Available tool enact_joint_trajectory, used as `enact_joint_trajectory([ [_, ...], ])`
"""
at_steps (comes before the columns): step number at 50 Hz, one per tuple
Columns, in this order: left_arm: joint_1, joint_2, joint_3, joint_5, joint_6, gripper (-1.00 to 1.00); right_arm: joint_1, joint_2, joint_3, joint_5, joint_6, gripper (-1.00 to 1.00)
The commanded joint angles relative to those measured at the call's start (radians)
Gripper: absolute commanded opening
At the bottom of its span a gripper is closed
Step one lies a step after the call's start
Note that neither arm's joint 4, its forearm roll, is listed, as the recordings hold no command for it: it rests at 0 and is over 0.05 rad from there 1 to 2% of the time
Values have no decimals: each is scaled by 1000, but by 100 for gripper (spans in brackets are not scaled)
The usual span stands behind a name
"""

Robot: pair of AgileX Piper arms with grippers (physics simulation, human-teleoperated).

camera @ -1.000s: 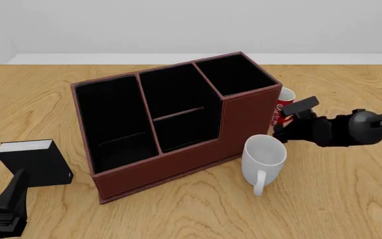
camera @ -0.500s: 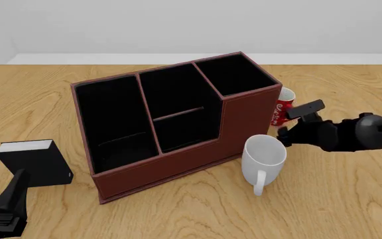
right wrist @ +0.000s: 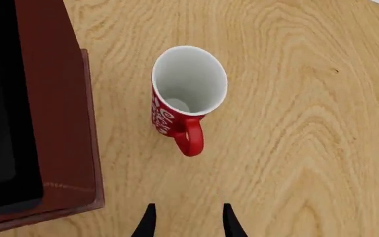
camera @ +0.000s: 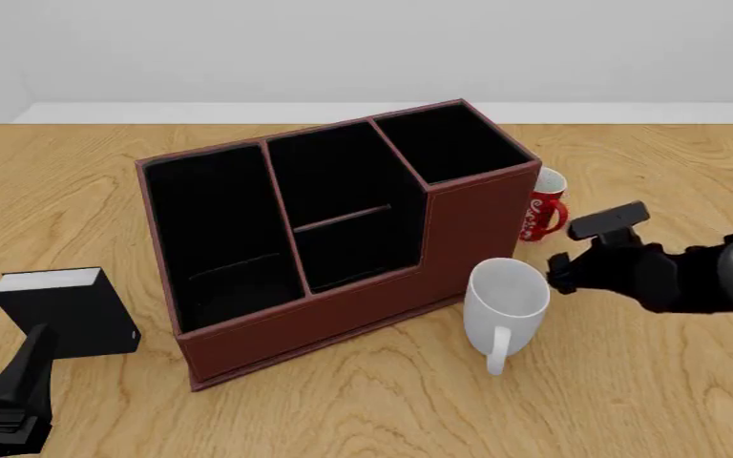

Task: Pick up the red mug and place it to the right of the caddy.

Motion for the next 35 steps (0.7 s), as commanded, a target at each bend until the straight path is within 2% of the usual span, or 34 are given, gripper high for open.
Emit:
enact_joint_trajectory([
  [1,0,0,0,0,0,100,-9,-90,92,-21,11,100],
  [12,0,0,0,0,0,100,-11,-287,236,-14,29,100],
  [21,0,0,0,0,0,100,-24,-580,382,71,50,100],
  [26,0,0,0,0,0,100,-21,-758,445,156,66,100],
  [30,0,0,0,0,0,100,-15,-979,492,294,80,100],
  [33,0,0,0,0,0,100,-14,-1073,502,363,90,100],
  [35,0,0,0,0,0,100,-13,-1187,510,451,89,100],
])
